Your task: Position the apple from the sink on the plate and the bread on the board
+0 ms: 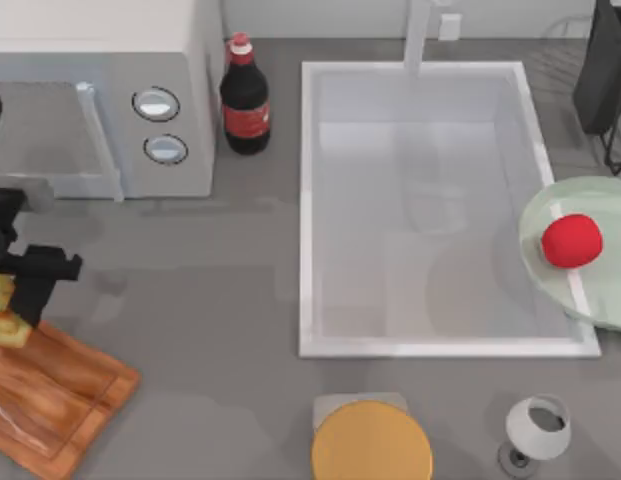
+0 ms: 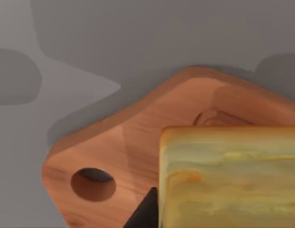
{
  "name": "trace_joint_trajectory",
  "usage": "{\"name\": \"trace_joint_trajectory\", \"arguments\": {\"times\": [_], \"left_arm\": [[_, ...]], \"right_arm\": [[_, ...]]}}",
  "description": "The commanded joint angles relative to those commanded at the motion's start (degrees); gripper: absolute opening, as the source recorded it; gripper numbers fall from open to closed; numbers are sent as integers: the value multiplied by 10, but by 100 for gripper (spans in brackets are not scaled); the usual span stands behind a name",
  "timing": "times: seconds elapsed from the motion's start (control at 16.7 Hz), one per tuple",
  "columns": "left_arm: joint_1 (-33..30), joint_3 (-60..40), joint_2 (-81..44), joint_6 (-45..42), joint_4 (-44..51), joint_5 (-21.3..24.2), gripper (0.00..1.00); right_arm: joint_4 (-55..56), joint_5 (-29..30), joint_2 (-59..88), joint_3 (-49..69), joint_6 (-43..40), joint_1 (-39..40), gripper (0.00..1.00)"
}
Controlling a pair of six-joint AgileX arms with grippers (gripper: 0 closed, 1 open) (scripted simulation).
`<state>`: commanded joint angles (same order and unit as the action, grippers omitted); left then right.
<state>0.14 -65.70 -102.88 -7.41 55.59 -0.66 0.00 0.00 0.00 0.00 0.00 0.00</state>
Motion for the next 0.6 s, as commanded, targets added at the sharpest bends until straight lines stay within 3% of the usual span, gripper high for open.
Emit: {"name": "trace_joint_trajectory", "arguments": {"times": [0.36,0.6], "left_arm": [[-2,-99,33,3,123,1,0],[-5,-129,36,2,148,3,0]], "right_arm": [[0,0,0,0,0,0,100],[0,0,0,0,0,0,100]]}}
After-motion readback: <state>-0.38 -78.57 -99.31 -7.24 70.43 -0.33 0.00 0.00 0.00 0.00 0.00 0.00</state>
